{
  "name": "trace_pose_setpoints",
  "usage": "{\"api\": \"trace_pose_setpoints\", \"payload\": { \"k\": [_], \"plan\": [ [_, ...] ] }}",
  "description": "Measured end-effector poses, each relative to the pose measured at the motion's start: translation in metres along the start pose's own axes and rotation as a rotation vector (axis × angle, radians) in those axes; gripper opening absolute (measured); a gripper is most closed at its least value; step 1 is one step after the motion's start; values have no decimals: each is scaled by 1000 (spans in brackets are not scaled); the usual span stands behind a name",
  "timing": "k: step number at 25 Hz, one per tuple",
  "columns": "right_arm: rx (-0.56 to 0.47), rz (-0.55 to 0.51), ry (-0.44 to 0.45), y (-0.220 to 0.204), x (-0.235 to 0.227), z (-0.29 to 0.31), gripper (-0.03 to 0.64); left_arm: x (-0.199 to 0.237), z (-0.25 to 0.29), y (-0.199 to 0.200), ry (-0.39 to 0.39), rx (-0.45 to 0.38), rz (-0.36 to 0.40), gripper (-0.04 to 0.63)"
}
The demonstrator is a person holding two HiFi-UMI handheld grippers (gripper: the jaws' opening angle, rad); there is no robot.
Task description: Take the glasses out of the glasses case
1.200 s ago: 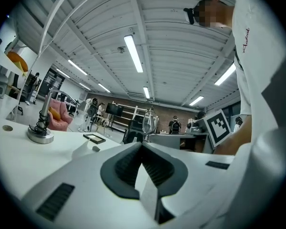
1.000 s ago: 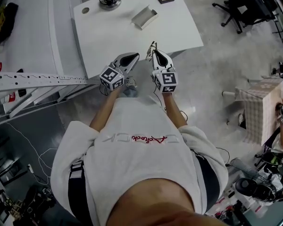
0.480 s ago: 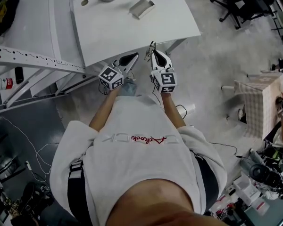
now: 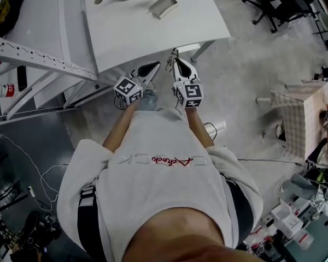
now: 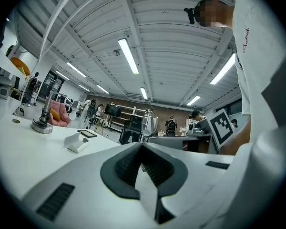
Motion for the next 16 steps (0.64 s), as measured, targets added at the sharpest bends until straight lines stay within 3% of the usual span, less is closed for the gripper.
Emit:
{"api": "trace_pose_setpoints", "payload": {
  "k": [16],
  "plan": [
    [-15,11,-17,-2,3,-11,31,-12,-1,-2,-17,8,10,-9]
  ]
}}
Point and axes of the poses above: the fingertips, and each gripper's own axes: z forward along the fingers, x to its left, y out of its top, the point moved 2 cm from there along -z, backward along the fingers, and after that the axes turned 11 degrees about x, right-handed, at the moved point
